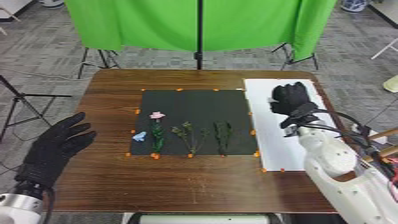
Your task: Arrange flowers
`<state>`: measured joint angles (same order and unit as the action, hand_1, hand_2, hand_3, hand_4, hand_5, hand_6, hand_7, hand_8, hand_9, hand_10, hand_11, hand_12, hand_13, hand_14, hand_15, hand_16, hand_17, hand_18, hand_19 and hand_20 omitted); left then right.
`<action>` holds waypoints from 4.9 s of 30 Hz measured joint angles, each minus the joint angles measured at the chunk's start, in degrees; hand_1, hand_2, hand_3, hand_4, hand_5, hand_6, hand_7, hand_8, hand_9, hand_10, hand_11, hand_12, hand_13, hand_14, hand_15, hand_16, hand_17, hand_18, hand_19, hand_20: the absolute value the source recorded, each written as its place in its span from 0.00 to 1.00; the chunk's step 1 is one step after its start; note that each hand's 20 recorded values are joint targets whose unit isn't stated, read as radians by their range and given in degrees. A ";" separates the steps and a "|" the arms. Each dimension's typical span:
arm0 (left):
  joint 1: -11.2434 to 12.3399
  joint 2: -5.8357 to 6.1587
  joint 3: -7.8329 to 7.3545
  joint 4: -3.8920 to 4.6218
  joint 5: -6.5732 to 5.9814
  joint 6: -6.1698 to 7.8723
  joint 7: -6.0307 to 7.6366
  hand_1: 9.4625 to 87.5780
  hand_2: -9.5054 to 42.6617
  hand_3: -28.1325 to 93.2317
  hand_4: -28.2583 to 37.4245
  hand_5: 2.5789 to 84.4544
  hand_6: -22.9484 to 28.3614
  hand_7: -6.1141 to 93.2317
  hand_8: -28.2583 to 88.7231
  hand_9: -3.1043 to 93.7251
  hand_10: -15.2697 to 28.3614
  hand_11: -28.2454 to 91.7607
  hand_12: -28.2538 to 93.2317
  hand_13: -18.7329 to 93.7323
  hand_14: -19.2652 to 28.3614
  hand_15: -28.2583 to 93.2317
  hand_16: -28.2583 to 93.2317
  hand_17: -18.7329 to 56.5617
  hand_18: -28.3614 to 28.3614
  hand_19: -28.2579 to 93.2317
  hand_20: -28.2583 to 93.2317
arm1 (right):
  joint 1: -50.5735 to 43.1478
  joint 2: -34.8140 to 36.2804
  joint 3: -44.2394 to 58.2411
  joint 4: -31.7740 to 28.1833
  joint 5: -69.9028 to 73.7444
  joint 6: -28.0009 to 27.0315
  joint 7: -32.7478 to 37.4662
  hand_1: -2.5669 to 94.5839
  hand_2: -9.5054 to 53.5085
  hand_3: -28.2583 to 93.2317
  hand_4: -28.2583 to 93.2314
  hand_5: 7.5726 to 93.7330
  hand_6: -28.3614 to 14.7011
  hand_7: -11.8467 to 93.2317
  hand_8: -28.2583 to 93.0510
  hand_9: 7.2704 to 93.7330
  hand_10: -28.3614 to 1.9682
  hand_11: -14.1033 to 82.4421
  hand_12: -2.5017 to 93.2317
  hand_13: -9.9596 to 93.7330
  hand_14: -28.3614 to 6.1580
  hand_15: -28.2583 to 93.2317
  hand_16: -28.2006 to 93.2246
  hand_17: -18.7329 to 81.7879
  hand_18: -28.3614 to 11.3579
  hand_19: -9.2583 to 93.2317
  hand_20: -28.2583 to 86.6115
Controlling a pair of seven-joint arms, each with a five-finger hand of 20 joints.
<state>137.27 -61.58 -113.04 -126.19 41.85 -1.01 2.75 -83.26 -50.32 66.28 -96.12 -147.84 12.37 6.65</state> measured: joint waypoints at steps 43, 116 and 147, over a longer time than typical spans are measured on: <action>-1.46 0.05 1.70 0.15 0.08 -0.04 -0.94 0.22 0.18 0.83 0.08 0.38 0.49 0.35 0.13 0.33 0.64 0.50 0.35 0.40 0.72 0.60 0.23 0.18 0.90 0.65 0.30 | 18.18 -22.68 -20.71 11.39 -15.09 -14.59 -14.46 0.36 0.00 0.94 0.00 0.63 0.74 0.45 0.05 0.71 0.76 0.49 0.34 0.73 0.75 0.70 0.41 0.42 0.32 0.80 0.62; -0.81 -0.44 1.53 0.18 0.06 0.12 -0.41 0.22 0.18 0.83 0.07 0.38 0.49 0.35 0.13 0.33 0.64 0.50 0.35 0.40 0.73 0.60 0.22 0.18 0.90 0.65 0.30 | 13.15 0.19 -7.71 17.71 -13.37 -2.34 1.59 0.50 0.00 0.91 0.00 0.75 0.75 0.62 0.11 0.93 0.92 0.40 0.57 0.88 0.82 0.66 0.51 0.44 0.29 0.81 0.60; -1.63 -0.33 1.94 0.61 0.06 -0.17 -1.76 0.23 0.19 0.82 0.08 0.39 0.49 0.35 0.13 0.33 0.64 0.50 0.35 0.40 0.72 0.60 0.22 0.18 0.90 0.65 0.30 | 12.02 -13.10 -17.77 6.85 -7.77 -4.00 -7.70 0.48 0.00 0.91 0.00 0.72 0.75 0.62 0.12 0.91 0.91 0.40 0.57 0.85 0.82 0.67 0.52 0.43 0.29 0.81 0.61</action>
<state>135.63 -61.91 -111.10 -125.59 41.91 -1.18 0.99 -71.23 -63.42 48.51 -89.27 -155.60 8.37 -1.05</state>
